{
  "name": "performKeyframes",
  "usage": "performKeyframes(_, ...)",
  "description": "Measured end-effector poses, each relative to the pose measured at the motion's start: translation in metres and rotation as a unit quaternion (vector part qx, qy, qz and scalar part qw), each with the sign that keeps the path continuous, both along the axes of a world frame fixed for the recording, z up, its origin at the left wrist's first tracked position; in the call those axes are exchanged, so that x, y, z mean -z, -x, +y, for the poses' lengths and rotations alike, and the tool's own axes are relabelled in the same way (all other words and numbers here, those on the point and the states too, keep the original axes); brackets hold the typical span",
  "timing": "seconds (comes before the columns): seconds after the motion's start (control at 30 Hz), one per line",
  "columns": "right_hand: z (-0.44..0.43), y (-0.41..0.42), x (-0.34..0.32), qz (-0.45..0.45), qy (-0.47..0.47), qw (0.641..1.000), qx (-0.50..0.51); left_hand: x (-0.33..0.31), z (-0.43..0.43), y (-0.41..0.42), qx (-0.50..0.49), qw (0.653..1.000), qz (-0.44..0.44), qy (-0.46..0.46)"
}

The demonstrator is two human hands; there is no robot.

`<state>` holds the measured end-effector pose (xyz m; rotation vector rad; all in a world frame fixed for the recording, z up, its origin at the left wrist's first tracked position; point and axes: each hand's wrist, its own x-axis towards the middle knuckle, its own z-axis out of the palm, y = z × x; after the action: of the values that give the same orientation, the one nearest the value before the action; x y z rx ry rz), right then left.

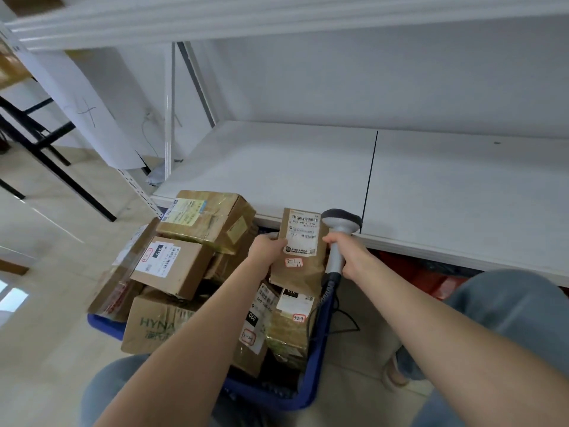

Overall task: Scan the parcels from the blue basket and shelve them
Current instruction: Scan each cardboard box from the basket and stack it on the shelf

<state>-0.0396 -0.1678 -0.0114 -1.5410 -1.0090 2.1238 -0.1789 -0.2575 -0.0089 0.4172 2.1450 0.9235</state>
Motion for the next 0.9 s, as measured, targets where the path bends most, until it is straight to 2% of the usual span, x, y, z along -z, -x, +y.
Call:
performKeyframes(0.1,0.007,-0.007,-0.017,0.031,-0.023,0.999,0.037,-0.021,-0.001,-0.003,-0.041,0.993,-0.069,-0.091)
performKeyframes(0.17,0.009,-0.011,-0.028,0.047,-0.042,0.997,0.051,-0.036,-0.006,-0.004,-0.047,0.98,-0.154,-0.12)
performKeyframes(0.23,0.01,-0.015,-0.036,0.049,-0.067,0.995,0.052,-0.042,-0.01,-0.002,-0.029,0.97,-0.198,-0.136)
performKeyframes(0.53,0.001,-0.029,-0.057,0.055,-0.142,0.988,0.022,-0.056,-0.023,0.004,0.076,0.975,-0.163,-0.132)
performKeyframes(0.77,-0.007,-0.031,-0.068,0.01,-0.232,0.973,0.018,-0.053,-0.029,0.005,0.08,0.972,-0.135,-0.177)
performKeyframes(0.9,-0.031,-0.041,-0.078,0.053,-0.23,0.972,0.01,-0.044,-0.033,0.009,0.073,0.967,-0.144,-0.198)
